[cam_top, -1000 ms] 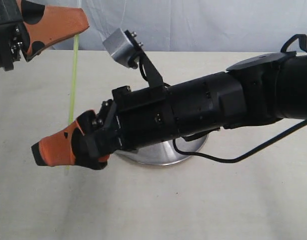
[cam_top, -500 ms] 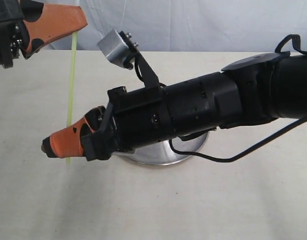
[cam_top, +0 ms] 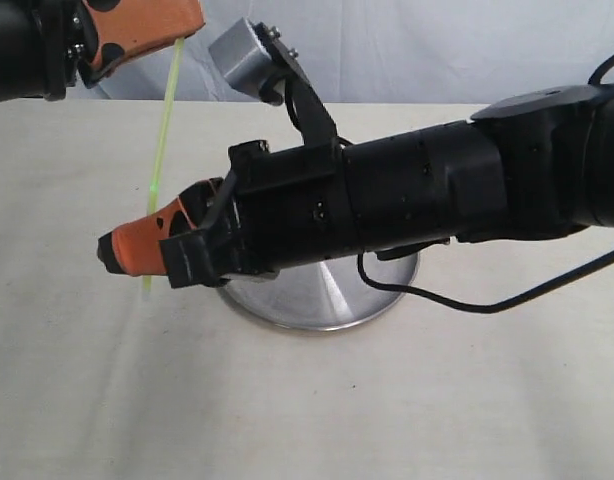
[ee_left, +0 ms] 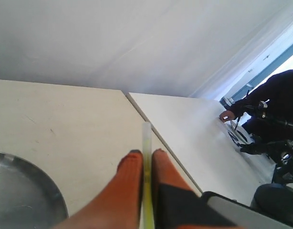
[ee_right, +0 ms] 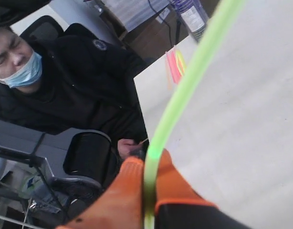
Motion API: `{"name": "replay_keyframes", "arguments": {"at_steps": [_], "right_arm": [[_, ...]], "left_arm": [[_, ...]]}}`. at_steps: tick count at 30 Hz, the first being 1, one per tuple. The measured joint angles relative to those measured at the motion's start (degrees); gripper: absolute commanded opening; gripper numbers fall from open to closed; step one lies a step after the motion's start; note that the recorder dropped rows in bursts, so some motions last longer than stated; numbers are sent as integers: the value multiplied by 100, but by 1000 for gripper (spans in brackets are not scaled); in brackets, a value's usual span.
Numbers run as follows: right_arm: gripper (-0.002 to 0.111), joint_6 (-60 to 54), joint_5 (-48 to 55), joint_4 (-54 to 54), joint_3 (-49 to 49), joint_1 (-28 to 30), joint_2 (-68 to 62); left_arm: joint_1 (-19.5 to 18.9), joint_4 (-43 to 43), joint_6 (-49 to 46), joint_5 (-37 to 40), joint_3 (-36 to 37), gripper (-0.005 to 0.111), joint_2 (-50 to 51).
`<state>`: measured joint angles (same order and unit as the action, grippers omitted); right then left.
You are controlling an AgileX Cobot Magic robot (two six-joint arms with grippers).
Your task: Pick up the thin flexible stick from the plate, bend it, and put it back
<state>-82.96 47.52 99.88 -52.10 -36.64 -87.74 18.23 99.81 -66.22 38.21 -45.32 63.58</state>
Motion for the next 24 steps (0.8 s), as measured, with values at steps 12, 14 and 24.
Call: {"name": "replay_keyframes", "arguments": {"at_steps": [12,14,24], "right_arm": [[-1,622,-546,-510,0,0,307],[-1,809,-712,-704,0,0,414],[-1,1015,-845,-1265,0,0,766]], "left_arm": [[536,-39,-268,112,-542,0,653],[605,-39,-282,51,-620,0,684],[735,26,-283,5,-745,0,982]]}}
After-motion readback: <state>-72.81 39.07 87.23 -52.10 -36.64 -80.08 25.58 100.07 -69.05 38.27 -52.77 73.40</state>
